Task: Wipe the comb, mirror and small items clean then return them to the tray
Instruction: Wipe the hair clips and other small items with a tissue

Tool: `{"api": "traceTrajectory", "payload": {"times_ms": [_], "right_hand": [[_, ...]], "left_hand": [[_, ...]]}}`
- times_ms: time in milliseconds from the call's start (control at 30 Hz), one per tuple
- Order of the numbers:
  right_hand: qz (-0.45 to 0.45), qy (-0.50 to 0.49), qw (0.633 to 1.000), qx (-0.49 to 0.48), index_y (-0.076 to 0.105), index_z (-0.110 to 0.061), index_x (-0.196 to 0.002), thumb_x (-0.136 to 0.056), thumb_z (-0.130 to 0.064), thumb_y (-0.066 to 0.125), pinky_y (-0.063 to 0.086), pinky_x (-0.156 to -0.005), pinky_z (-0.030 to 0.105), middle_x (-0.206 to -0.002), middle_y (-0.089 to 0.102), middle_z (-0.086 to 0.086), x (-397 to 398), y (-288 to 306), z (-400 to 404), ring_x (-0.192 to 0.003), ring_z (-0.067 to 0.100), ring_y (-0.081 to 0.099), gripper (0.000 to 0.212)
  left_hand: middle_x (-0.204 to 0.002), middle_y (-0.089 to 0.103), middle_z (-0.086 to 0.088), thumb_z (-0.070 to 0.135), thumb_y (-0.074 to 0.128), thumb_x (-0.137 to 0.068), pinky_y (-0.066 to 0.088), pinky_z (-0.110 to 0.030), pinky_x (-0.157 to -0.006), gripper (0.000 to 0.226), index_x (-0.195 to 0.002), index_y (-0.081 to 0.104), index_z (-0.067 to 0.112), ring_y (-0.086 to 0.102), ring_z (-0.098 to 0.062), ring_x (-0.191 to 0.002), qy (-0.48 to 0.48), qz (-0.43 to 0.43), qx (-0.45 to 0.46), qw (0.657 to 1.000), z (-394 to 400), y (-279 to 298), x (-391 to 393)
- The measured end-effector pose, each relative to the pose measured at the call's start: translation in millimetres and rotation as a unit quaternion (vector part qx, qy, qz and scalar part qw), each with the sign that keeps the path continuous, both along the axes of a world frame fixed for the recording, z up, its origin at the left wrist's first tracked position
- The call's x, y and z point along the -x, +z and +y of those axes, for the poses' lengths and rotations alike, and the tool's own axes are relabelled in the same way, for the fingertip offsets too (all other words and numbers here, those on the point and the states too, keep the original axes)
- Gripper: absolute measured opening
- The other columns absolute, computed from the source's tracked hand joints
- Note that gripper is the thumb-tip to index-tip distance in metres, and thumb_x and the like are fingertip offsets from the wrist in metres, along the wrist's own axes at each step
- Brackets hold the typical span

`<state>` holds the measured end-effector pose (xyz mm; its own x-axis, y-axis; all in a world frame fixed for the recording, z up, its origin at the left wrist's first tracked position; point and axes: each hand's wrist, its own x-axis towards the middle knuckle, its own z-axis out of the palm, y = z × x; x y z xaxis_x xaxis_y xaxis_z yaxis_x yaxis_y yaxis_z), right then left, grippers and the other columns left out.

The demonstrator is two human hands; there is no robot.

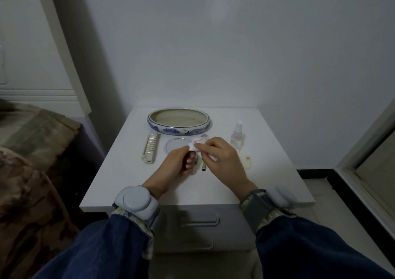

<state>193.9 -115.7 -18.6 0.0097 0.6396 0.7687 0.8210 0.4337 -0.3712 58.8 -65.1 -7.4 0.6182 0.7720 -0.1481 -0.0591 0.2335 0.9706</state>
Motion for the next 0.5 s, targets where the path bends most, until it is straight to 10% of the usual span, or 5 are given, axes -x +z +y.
{"api": "traceTrajectory", "payload": {"times_ms": [333, 500], "right_hand": [[0.126, -0.103, 0.987, -0.003, 0.069, 0.0, -0.102, -0.081, 0.002, 0.06, 0.039, -0.07, 0.007, -0.077, 0.063, 0.012, -8, 11, -2, -0.071, 0.011, 0.052, 0.023], [0.505, 0.011, 0.834, 0.224, 0.063, 0.002, -0.109, -0.089, 0.0, 0.053, 0.042, -0.051, 0.006, -0.076, 0.067, -0.001, -11, 33, -7, -0.06, 0.002, 0.056, 0.022]], "left_hand": [[-0.049, 0.031, 0.006, 0.02, 0.027, -0.1, 0.023, -0.017, -0.04, 0.037, -0.065, 0.036, 0.013, 0.03, -0.006, -0.042, -0.056, -0.043, 0.047, 0.996, -5, 5, -2], [-0.052, 0.038, 0.006, 0.023, 0.032, -0.1, 0.029, -0.016, -0.042, 0.036, -0.068, 0.043, 0.011, 0.033, -0.007, -0.046, -0.062, -0.048, -0.009, 0.997, -2, 4, -1]]}}
